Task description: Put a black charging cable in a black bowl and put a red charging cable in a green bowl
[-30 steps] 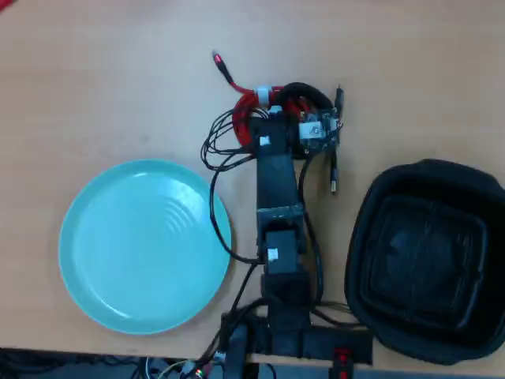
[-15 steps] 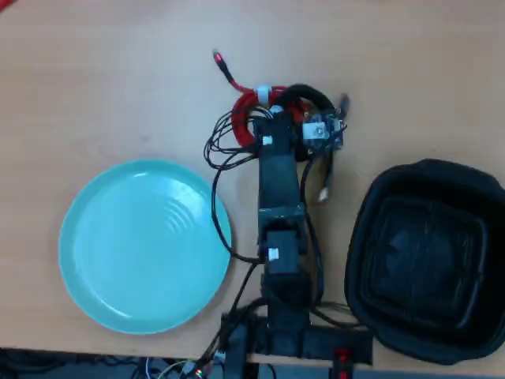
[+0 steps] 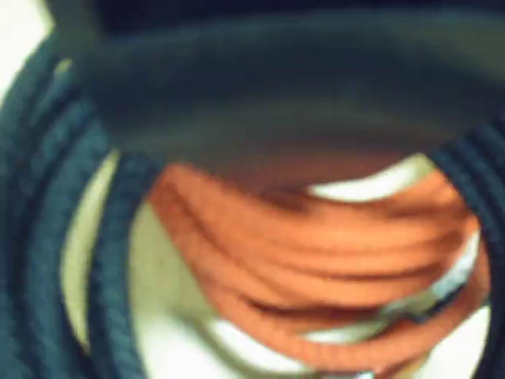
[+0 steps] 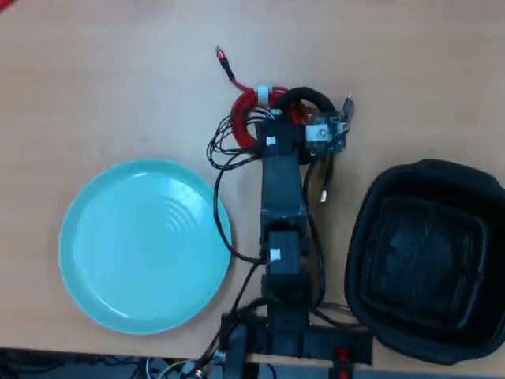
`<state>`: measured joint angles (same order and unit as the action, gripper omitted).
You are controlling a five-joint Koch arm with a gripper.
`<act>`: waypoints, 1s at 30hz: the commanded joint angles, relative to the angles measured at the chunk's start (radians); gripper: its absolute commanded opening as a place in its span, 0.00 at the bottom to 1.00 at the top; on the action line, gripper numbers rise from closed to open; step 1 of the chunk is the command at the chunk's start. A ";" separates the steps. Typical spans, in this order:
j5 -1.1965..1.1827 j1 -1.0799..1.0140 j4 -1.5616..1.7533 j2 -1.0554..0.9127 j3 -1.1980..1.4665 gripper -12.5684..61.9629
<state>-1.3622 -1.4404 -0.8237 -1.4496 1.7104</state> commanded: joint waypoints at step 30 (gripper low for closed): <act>0.456 -0.161 0.138 -0.922 0.245 0.08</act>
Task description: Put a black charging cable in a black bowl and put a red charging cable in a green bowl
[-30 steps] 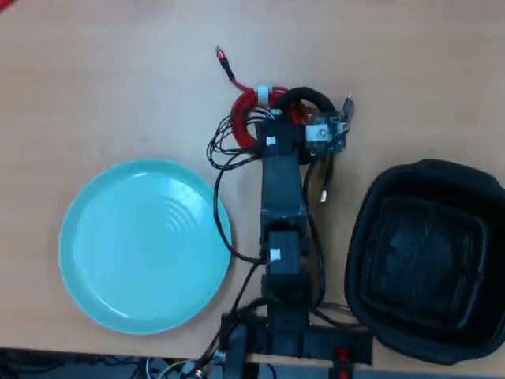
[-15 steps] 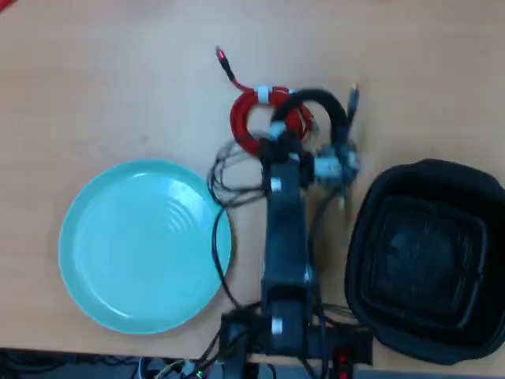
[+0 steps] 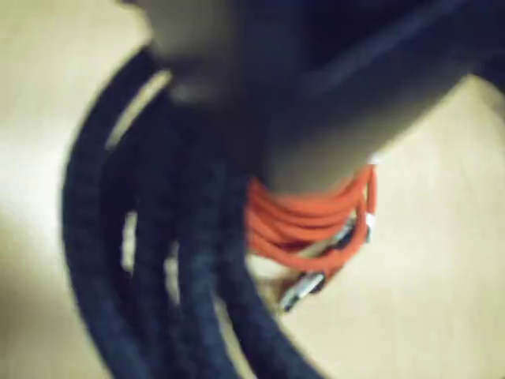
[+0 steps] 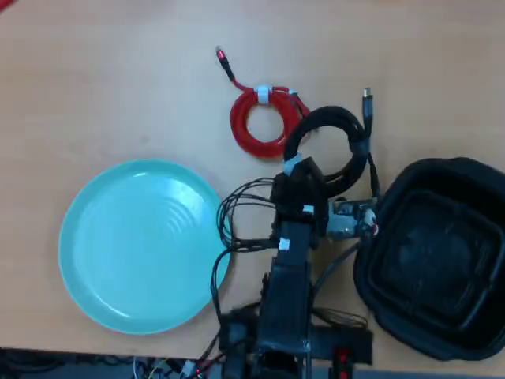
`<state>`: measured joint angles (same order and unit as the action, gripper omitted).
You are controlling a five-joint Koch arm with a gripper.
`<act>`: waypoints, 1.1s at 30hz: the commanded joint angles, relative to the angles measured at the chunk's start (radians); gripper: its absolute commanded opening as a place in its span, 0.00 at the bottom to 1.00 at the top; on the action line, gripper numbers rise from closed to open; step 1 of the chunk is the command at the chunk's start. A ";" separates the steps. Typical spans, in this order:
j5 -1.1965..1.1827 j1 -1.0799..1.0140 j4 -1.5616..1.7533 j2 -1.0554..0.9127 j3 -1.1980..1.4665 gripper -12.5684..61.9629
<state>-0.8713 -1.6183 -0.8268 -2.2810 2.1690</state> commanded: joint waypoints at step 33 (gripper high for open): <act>0.595 -0.163 0.600 -0.089 -0.414 0.08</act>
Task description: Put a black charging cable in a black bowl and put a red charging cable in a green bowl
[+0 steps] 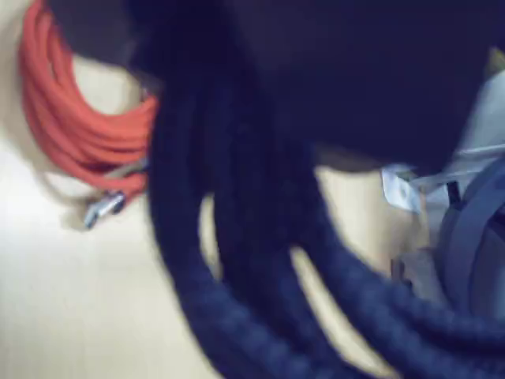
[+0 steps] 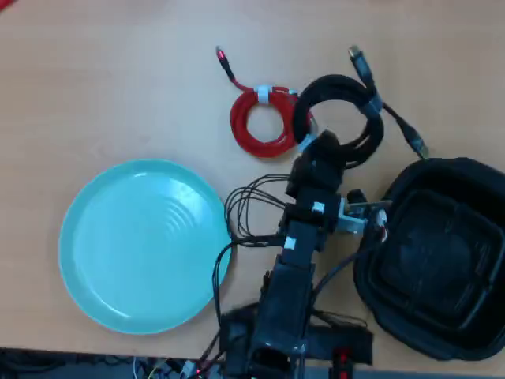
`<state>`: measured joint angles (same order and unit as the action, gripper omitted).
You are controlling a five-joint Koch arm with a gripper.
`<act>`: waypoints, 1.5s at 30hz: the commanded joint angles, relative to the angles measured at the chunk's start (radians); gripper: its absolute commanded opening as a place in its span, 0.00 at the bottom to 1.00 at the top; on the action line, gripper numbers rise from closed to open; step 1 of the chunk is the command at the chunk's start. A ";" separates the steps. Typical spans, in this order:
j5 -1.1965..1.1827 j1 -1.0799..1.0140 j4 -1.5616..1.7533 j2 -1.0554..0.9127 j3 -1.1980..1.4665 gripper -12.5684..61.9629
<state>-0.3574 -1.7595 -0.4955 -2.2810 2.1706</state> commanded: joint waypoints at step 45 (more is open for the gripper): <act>0.181 -0.910 0.506 -0.098 0.430 0.08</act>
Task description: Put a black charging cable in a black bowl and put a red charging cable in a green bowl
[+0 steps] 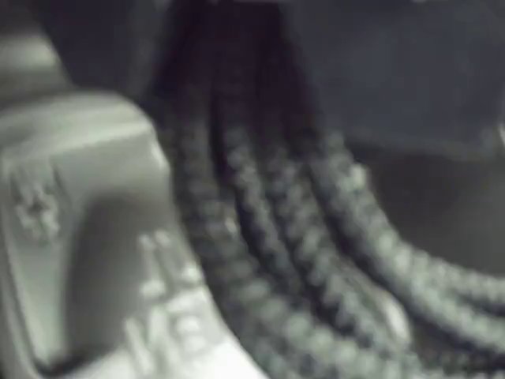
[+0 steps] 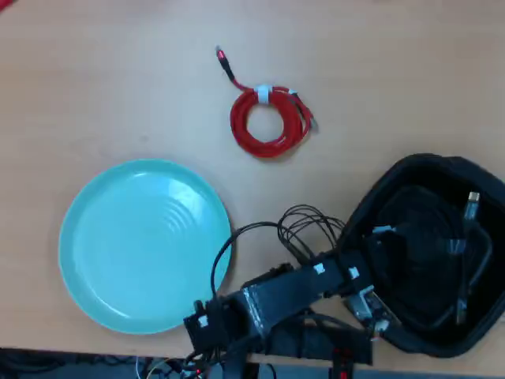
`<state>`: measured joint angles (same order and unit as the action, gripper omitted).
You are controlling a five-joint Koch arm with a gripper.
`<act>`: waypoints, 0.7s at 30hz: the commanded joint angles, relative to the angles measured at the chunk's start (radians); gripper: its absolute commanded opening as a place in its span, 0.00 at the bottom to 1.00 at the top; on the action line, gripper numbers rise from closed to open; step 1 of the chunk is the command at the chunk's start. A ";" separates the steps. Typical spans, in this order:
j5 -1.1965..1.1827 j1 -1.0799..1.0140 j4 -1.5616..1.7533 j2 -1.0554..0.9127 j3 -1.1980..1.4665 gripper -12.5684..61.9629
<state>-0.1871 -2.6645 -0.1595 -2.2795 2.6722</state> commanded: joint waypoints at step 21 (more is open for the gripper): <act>-0.146 0.026 0.137 -0.103 -0.225 0.38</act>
<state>-0.3129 -2.6477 -0.1457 -2.2795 2.6384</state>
